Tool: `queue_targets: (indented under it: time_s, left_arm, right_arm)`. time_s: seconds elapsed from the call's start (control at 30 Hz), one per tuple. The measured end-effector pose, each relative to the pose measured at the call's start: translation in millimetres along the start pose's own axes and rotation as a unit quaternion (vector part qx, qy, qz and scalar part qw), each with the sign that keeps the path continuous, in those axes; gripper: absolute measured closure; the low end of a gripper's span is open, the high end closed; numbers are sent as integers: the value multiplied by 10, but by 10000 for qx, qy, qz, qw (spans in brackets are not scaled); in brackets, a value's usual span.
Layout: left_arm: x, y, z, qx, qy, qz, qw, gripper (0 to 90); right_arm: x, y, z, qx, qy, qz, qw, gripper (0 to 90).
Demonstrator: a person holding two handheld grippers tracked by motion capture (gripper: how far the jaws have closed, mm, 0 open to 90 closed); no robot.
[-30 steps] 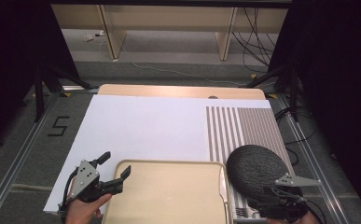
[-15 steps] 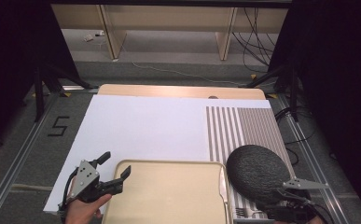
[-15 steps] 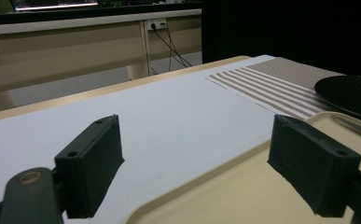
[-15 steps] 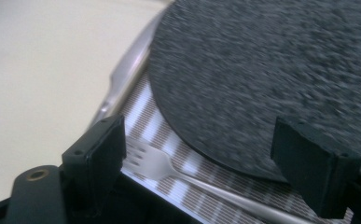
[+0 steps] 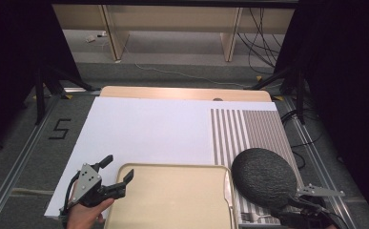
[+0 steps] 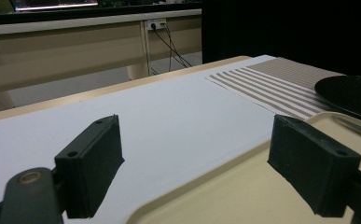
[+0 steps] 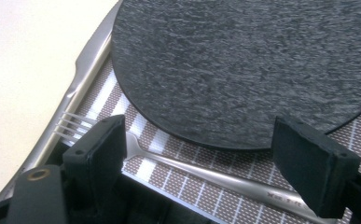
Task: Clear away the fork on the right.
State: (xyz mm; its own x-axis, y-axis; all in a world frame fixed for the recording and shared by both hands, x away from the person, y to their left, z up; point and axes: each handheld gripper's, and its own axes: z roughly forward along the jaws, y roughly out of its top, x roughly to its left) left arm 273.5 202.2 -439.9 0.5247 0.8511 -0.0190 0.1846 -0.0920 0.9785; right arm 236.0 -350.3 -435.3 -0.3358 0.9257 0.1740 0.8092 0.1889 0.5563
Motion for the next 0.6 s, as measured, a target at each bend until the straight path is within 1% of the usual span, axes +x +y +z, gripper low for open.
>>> queue_targets:
  time_s: [0.03,0.07,0.1,0.13,0.17,0.2,0.23,0.27,0.37,0.43,0.47,0.57,0.6]
  left_arm:
    - [1,0,-1,0,2,-3,10000,171]
    - [3,1,-1,-4,2,-2,10000,171]
    - [4,1,-2,-3,3,-4,10000,170]
    - [4,1,-1,-6,2,-9,10000,171]
    - [4,1,-1,-9,0,-8,10000,171]
    - [2,1,-1,-5,-1,-3,10000,170]
    - [0,1,-1,-4,-3,-3,10000,171]
    - [-2,1,-2,-1,1,-1,10000,170]
    - [0,1,0,-2,-2,0,10000,170]
    - [2,0,0,1,2,0,10000,171]
    - [2,0,1,0,3,-1,10000,171]
    - [-2,0,4,1,-15,-3,10000,170]
    - [-3,-1,7,4,-25,0,10000,170]
  right_arm:
    - [-12,-2,-10,8,-35,-66,10000,196]
    - [-28,-4,-9,-25,-10,-133,9999,196]
    - [-12,-14,-17,20,-22,44,10000,196]
    - [-30,-18,-9,-4,-56,-42,10000,196]
    - [-22,-25,-6,25,-58,59,10000,195]
    - [-25,-26,-11,99,-78,70,9999,194]
    - [-31,-31,-14,138,-99,52,9998,193]
    - [-60,-35,-5,77,-152,-118,9998,190]
    - [-47,-38,3,53,-147,-35,9999,188]
    - [-60,-43,4,80,-165,-62,9998,188]
    - [-55,-43,10,106,-201,-12,9997,188]
    - [-76,-48,10,128,-178,-2,9998,190]
    - [-61,-51,11,155,-218,152,9995,191]
